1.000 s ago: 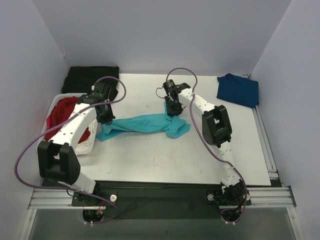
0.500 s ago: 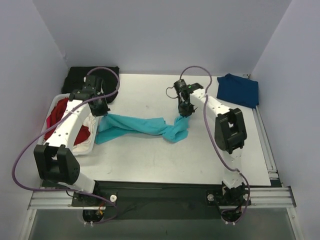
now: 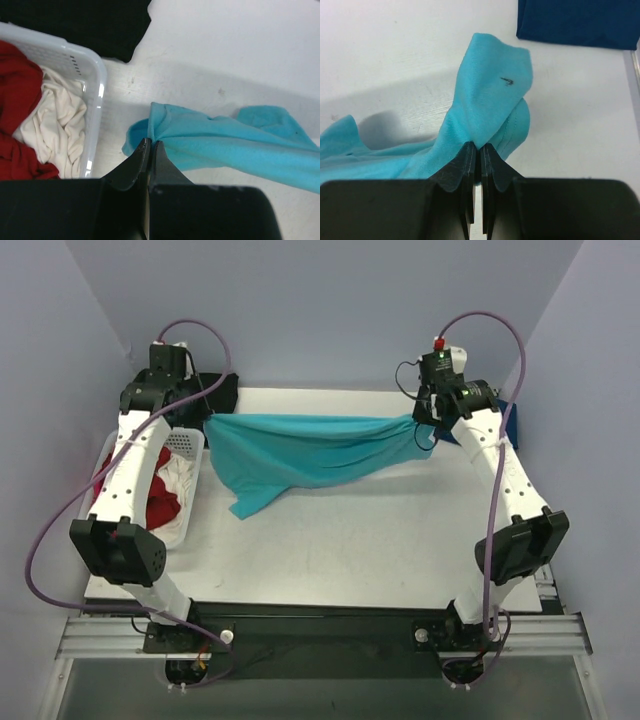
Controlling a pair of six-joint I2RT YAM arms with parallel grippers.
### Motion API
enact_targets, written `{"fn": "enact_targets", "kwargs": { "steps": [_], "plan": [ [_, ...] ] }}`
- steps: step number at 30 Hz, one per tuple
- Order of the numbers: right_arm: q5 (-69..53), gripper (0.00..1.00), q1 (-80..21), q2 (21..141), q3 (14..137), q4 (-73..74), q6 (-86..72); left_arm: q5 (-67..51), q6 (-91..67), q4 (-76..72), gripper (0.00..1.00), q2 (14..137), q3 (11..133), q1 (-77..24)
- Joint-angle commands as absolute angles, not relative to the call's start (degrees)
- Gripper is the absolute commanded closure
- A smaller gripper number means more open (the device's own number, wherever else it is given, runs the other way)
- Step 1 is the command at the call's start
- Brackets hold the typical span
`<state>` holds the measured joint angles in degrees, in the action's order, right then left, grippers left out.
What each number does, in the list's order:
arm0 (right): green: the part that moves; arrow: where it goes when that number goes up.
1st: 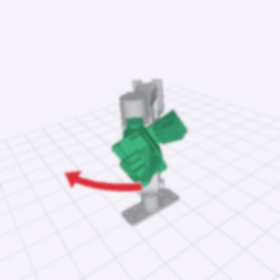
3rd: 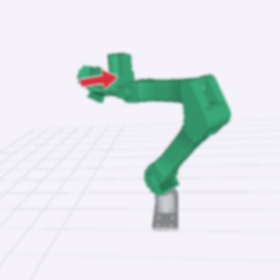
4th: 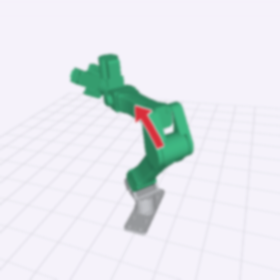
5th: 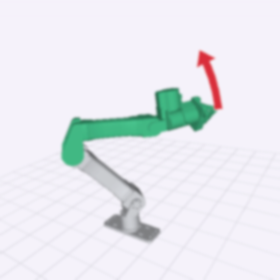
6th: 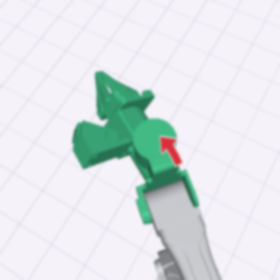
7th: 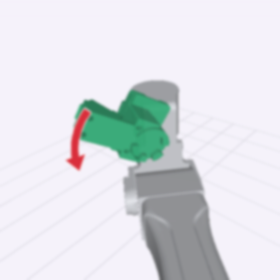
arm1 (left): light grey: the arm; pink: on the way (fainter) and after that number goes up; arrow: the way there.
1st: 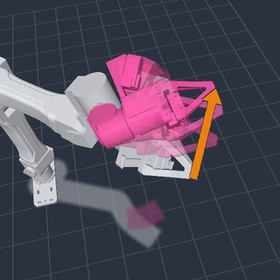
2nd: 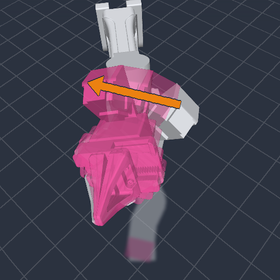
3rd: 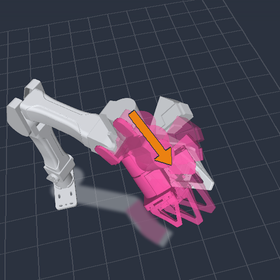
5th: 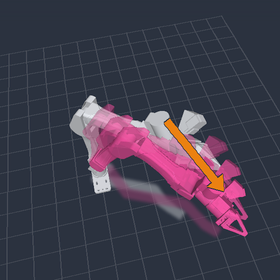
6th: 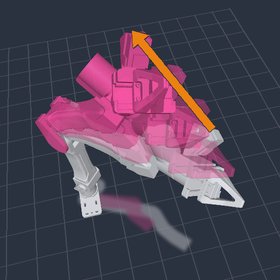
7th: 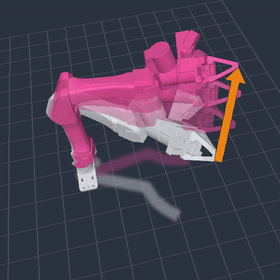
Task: Fold and stack the t-shirts
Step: Flatten out the tshirt
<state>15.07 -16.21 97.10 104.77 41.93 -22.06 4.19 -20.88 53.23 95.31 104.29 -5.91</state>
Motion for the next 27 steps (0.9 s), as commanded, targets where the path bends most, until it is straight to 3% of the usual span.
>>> {"fn": "enact_targets", "kwargs": {
  "steps": [1, 11, 22, 27],
  "plan": [
    [20.21, 1.0, -15.91, 92.73, 108.63, 45.18, -18.55, 3.25, -18.63, 52.21, 1.0, 94.84, 110.91, -5.01],
    [23.11, 1.0, -17.66, 79.13, 100.3, 44.74, -18.28, 0.0, -16.0, 48.52, 1.0, 85.98, 111.8, -4.92],
    [30.15, 1.0, -27.33, 62.94, 87.72, 43.24, -18.98, 0.26, -10.64, 47.81, 1.0, 71.37, 110.92, -5.1],
    [30.93, 1.0, -27.86, 57.83, 83.07, 42.02, -19.95, 0.0, -10.9, 46.41, 1.0, 68.12, 105.66, -5.1]
  ]
}}
